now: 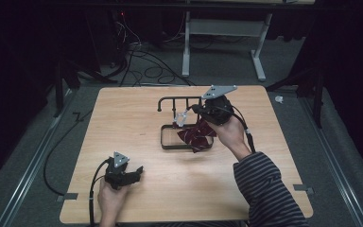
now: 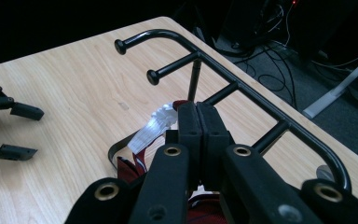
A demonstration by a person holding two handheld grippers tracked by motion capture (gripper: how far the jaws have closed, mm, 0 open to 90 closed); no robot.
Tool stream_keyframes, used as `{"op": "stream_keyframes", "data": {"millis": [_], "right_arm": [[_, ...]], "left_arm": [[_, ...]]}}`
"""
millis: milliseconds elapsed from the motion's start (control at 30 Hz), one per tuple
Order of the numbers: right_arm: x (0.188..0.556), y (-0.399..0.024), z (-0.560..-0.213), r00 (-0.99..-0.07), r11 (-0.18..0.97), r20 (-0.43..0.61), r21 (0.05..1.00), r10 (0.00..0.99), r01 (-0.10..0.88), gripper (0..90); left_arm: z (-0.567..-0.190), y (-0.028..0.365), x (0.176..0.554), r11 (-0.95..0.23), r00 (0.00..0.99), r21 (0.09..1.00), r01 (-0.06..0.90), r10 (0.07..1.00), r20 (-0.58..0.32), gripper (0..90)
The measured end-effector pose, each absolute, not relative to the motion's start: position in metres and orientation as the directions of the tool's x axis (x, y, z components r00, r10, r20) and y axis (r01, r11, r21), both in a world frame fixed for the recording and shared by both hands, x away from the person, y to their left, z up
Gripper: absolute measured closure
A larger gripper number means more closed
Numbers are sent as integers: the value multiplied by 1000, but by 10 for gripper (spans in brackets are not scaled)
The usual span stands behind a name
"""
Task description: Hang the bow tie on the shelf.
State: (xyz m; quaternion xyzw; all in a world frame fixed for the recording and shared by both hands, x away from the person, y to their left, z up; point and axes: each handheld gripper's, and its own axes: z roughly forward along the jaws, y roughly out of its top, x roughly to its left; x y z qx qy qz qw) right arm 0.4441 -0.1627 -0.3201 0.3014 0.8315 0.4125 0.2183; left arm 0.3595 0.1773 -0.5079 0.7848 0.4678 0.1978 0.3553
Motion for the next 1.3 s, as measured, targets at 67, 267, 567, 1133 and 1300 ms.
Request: {"op": "stream_keyframes", "data": {"millis": [67,267,567,1133,1300], "right_arm": [[446,-163,-319,-719,468,-107,822,687,324,900],[451,-160,-320,-707,455,-101,826,700,333,900],[460,-155,-321,-697,444,-100,832,710,334,900],[475,-163,-328,-633,420,-98,823,768,382,900],[474,-163,-332,-638,435,-103,812,763,389,900]], "left_arm": [[-508,177,359,-310,484,742,594,875,-22,256],[-508,177,359,-311,485,741,595,874,-22,256],[-508,178,359,-314,487,739,596,873,-22,255],[-508,177,359,-314,485,740,595,874,-19,252],[-508,177,359,-313,485,740,595,874,-20,253]]}}
